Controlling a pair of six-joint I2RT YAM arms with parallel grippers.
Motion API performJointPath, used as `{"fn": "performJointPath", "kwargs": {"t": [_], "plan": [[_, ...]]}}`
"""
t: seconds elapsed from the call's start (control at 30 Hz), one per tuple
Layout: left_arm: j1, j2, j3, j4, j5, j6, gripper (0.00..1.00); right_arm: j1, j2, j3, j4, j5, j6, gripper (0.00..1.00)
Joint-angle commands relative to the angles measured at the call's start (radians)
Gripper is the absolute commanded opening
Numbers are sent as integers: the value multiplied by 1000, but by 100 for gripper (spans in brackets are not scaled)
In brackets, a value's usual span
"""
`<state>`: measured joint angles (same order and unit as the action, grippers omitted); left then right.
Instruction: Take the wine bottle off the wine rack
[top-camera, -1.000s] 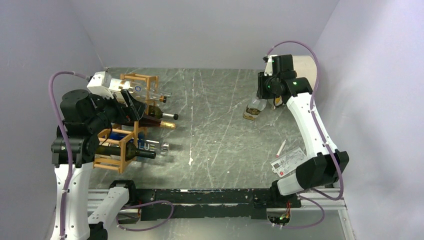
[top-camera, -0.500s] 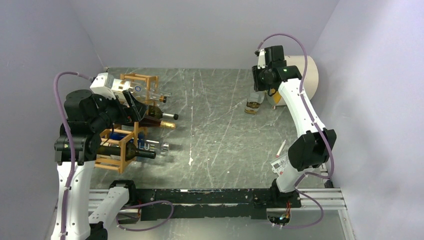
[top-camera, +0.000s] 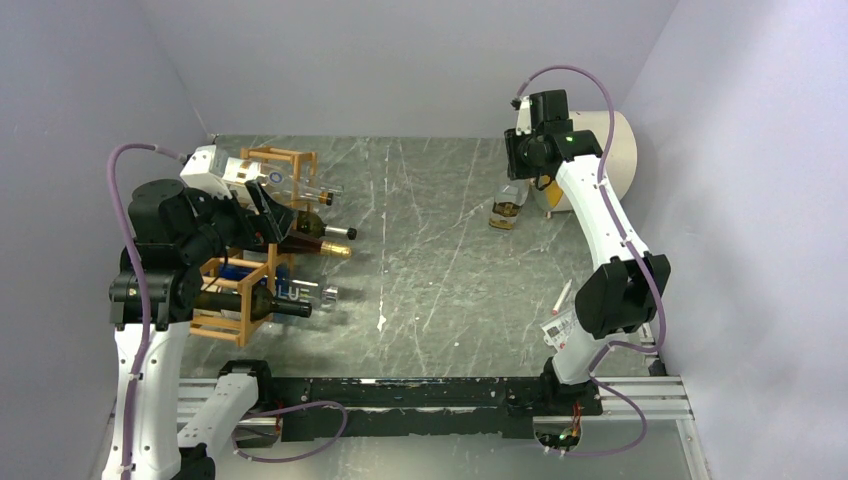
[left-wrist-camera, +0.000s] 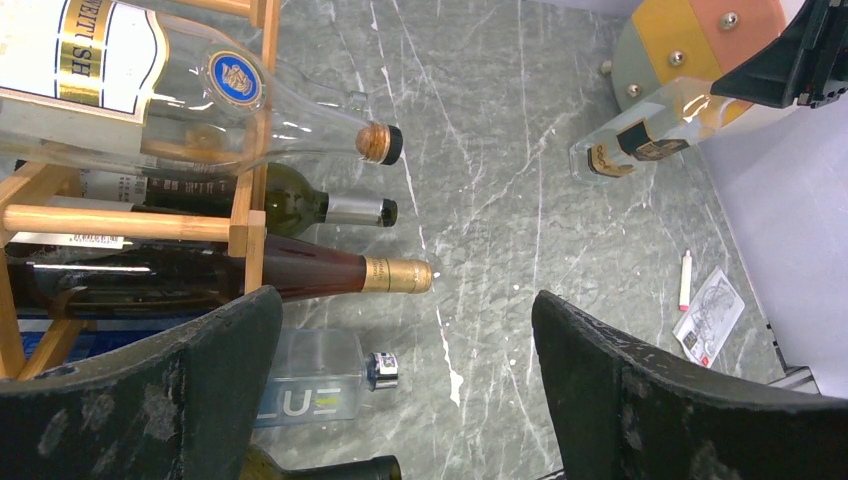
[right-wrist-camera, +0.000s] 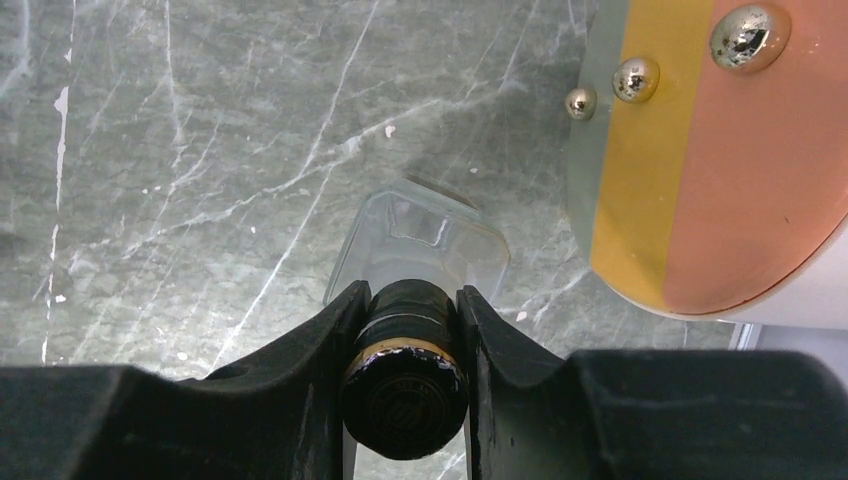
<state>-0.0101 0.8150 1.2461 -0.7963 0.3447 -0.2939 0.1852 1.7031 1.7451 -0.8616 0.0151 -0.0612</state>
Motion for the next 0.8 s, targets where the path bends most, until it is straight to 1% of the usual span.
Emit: {"fn": "performJointPath", "kwargs": {"t": [0.0, 0.13, 0.27, 0.4, 0.57, 0.63, 0.67, 0.77], "plan": [[10, -9, -15, 30, 28, -5, 98, -8, 9, 39, 56, 13, 11, 41], [10, -7, -20, 36, 35, -10, 98, -8, 14, 52, 44, 38, 26, 56], [10, -3, -25, 40, 36, -11, 98, -8, 0, 64, 37, 60, 31, 66], [10, 2, -29, 39, 37, -13, 98, -6, -18, 94, 11, 74, 44, 73], [10, 13, -25, 37, 36, -18, 98, 11, -57, 151, -19, 92, 64, 80], [10, 18, -17, 31, 40, -23, 98, 35, -84, 168, -19, 86, 76, 83], [10, 21, -15, 30, 41, -24, 98, 53, -97, 174, -17, 84, 83, 86], [10, 16, -15, 30, 37, -33, 98, 142, -126, 191, -5, 86, 110, 92]]}}
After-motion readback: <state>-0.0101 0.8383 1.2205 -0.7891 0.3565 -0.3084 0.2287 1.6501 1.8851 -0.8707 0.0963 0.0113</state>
